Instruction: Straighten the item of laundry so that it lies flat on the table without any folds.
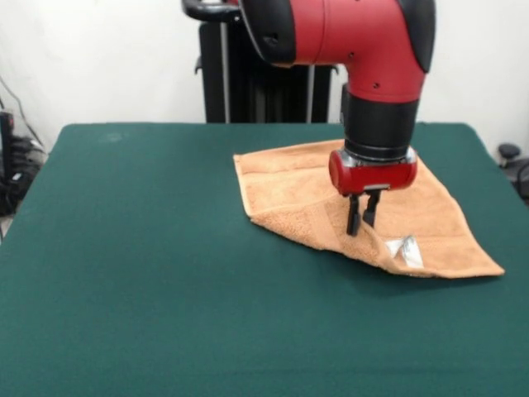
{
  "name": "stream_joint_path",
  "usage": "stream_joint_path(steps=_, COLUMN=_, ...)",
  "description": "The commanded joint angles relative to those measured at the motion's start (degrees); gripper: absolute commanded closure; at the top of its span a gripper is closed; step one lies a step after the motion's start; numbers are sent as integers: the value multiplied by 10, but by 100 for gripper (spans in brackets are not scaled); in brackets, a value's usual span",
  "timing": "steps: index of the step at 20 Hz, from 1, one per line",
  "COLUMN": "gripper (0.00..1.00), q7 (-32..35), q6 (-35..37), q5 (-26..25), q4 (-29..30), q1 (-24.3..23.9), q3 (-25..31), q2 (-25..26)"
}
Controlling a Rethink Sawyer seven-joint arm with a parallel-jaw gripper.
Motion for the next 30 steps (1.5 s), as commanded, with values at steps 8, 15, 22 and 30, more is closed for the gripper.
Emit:
stream_joint_path(steps=8, gripper=100, q7=58, q6=68, q5=39, q4=11, q1=30, q3=55, q2=-9)
stream_joint_path(steps=15, gripper=100, q7=49, q6=50, q5=34, q4=12, q1=17, q3=62, q2=2)
stream_joint_path(steps=22, gripper=100, q7=49, q6=33, q5=30, q4=15, q1=10, q3=65, q2=8)
stream_joint_path(steps=30, gripper=100, q7=59, q6=-1, q5=25, q4=-7, q1=14, q3=62, q2=42)
